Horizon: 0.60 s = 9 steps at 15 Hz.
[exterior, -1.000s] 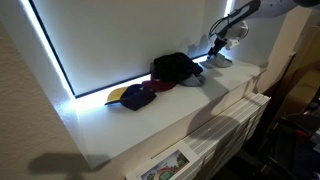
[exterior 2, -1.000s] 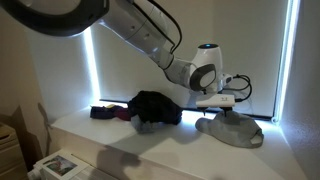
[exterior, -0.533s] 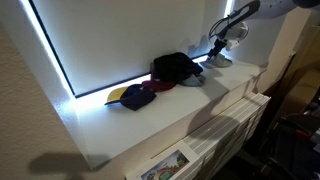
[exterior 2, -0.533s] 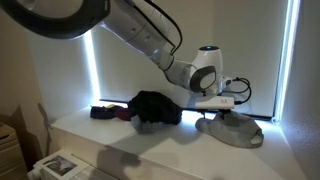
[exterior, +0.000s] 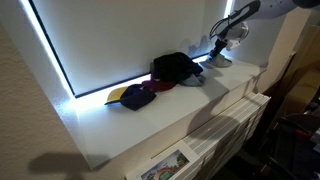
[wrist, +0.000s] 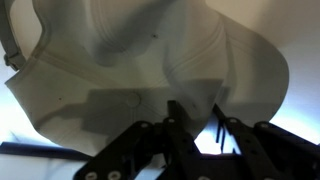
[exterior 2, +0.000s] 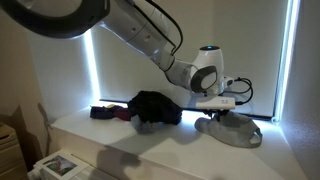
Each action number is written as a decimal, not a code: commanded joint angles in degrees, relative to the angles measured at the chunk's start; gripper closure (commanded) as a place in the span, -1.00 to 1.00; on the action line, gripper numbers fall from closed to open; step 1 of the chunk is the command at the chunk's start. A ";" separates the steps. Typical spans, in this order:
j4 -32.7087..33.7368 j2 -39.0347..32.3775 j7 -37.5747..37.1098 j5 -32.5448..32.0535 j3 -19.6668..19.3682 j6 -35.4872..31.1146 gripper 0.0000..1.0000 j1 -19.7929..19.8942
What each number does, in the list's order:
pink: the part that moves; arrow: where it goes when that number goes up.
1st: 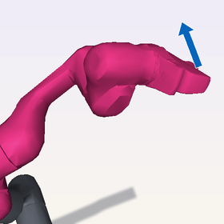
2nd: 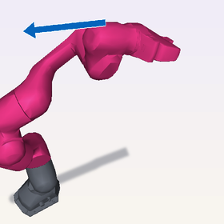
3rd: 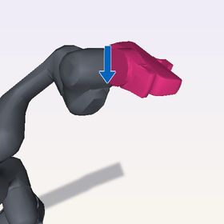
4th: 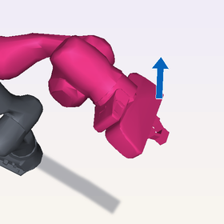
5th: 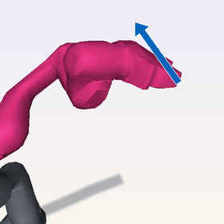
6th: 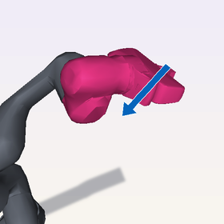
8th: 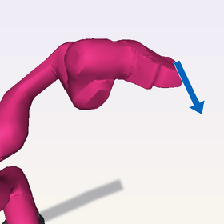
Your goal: Move the cap to the left
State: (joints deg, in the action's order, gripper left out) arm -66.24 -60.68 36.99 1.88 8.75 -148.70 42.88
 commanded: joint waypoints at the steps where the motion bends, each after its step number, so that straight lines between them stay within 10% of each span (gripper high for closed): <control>1: -0.31 0.27 -2.17 -0.56 -1.62 -0.99 0.95 -0.90; 9: -0.40 4.58 -10.54 -12.54 -14.83 0.96 0.99 -10.51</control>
State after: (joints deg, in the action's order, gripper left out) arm -64.94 -59.80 30.49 -5.70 -0.14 -147.01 37.15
